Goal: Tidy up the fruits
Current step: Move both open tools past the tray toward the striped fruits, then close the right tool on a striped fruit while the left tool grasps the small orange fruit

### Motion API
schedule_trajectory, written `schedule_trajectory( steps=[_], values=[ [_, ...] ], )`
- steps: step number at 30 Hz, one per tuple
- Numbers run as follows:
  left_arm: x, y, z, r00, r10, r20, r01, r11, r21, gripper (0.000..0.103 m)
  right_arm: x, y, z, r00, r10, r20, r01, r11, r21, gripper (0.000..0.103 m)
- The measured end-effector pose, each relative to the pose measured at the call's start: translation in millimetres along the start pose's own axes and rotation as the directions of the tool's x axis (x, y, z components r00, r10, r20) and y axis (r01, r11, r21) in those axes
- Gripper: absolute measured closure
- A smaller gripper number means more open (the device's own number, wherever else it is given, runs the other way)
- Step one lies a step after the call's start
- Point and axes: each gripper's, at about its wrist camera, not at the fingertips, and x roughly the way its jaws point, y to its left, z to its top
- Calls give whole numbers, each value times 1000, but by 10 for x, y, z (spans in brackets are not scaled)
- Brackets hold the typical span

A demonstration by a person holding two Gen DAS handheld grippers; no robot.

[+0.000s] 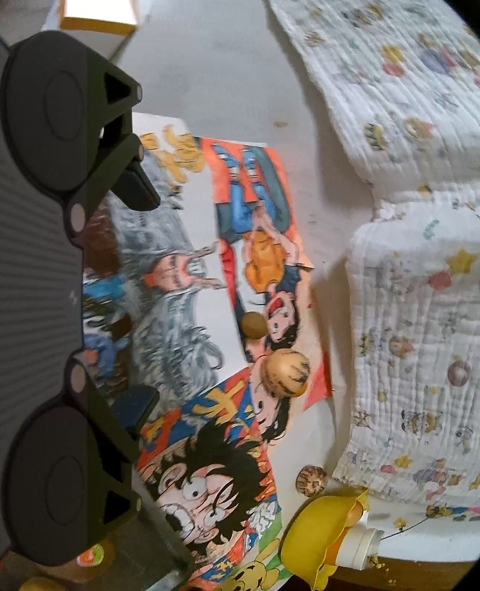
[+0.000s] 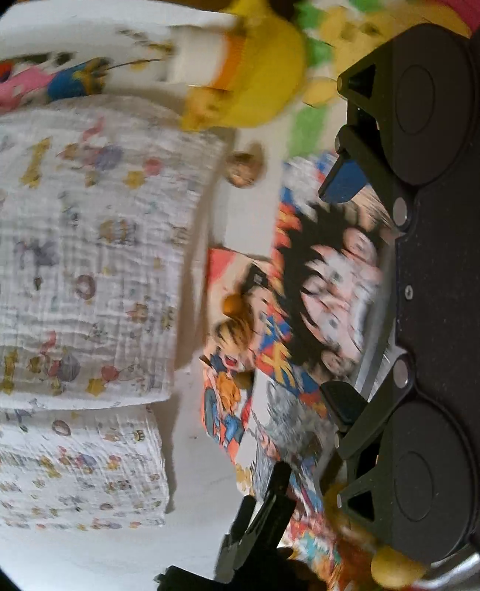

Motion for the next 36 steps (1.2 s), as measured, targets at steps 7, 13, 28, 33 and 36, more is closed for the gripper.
schedule_trajectory(
  steps=[7, 13, 28, 33, 36],
  values=[
    [193, 134, 92, 1000, -25, 14, 25, 1000, 4, 0, 203, -170, 364, 999, -4, 40, 10, 990, -143, 1],
    [384, 114, 208, 999, -45, 24, 45, 999, 9, 0, 571, -306, 478, 997, -73, 19, 75, 994, -79, 1],
    [846, -583, 980, 955, -207, 214, 144, 950, 275, 0, 1317, -891, 523, 980, -194, -35, 197, 959, 204, 1],
    [1159, -869, 1078, 968, -200, 149, 129, 912, 389, 1, 1572, -996, 484, 972, -231, -38, 234, 955, 183, 1],
    [1295, -911, 1148, 972, -196, 130, 130, 908, 398, 1, 1705, -1015, 458, 976, -212, -53, 219, 959, 182, 1]
  ],
)
